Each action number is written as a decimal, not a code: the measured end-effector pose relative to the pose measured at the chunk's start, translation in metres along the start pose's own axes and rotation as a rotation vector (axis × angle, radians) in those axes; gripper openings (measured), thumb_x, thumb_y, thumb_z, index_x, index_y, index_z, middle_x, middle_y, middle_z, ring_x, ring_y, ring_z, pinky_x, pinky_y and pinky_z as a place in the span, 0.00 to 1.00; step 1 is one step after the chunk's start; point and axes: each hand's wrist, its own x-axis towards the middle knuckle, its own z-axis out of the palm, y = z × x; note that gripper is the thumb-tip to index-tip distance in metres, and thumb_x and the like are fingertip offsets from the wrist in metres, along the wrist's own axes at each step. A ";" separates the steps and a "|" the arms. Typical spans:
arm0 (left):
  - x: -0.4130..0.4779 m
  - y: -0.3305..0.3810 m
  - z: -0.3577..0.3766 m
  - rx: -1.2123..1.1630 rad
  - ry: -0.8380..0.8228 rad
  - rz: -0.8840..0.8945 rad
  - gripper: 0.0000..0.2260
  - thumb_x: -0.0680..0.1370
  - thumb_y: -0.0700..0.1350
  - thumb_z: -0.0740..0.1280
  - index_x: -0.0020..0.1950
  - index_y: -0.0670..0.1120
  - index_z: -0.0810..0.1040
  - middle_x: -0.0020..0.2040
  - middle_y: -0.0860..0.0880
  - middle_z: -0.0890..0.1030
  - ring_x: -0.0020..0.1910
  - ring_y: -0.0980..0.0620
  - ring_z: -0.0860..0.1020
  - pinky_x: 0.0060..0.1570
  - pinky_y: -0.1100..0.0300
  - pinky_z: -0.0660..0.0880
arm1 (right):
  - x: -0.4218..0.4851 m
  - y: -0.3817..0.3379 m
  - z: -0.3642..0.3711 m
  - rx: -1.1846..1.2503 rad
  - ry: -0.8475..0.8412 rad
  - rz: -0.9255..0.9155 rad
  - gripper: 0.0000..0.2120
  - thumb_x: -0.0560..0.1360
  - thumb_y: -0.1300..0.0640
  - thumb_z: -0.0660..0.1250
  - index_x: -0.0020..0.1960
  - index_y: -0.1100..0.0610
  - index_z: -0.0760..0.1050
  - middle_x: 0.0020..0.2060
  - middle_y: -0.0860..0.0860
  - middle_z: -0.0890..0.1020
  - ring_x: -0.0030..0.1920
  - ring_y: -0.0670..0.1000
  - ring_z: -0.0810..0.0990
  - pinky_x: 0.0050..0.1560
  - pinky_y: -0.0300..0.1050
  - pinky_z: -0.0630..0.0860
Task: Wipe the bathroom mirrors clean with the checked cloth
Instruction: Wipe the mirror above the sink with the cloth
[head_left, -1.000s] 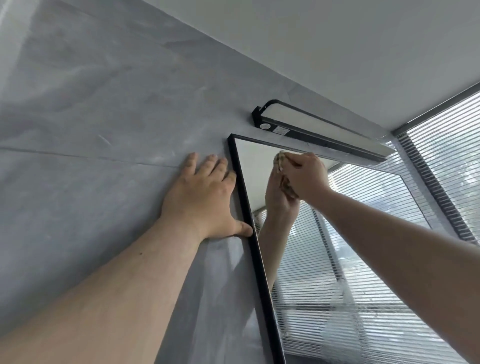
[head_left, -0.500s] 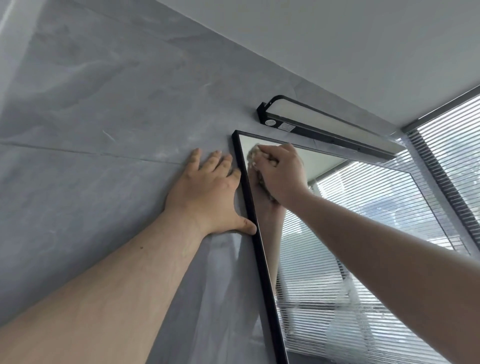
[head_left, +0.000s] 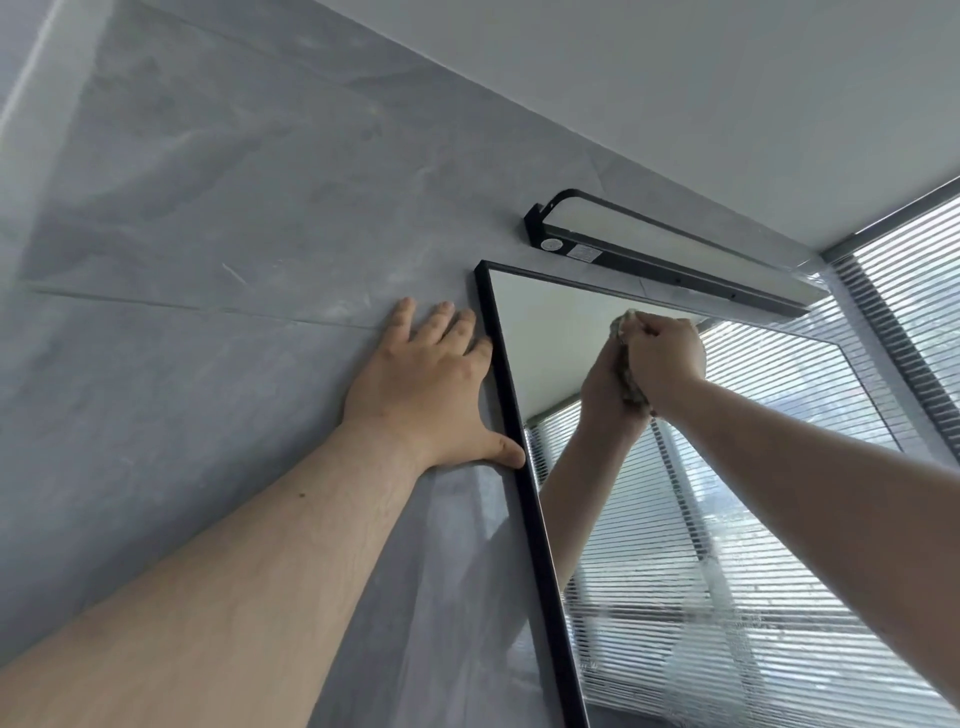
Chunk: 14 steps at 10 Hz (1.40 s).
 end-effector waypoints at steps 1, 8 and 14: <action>0.000 0.000 0.001 -0.006 0.002 0.000 0.57 0.61 0.84 0.53 0.81 0.49 0.54 0.82 0.45 0.52 0.81 0.46 0.46 0.76 0.39 0.43 | -0.014 -0.021 -0.001 -0.017 -0.045 -0.063 0.11 0.76 0.42 0.63 0.42 0.41 0.83 0.45 0.48 0.80 0.44 0.50 0.81 0.50 0.47 0.80; 0.000 0.000 -0.002 -0.008 0.000 -0.006 0.56 0.62 0.83 0.54 0.81 0.50 0.54 0.82 0.46 0.52 0.81 0.47 0.46 0.77 0.40 0.42 | 0.036 0.012 -0.009 -0.125 -0.178 -0.099 0.17 0.82 0.52 0.58 0.68 0.43 0.76 0.55 0.48 0.70 0.64 0.55 0.68 0.68 0.50 0.64; -0.001 0.002 -0.004 -0.008 0.013 -0.011 0.57 0.60 0.83 0.53 0.80 0.50 0.58 0.81 0.46 0.54 0.81 0.47 0.48 0.77 0.41 0.44 | -0.142 0.048 -0.072 0.229 -0.332 -0.271 0.13 0.66 0.45 0.66 0.48 0.43 0.83 0.49 0.45 0.78 0.58 0.53 0.75 0.60 0.46 0.72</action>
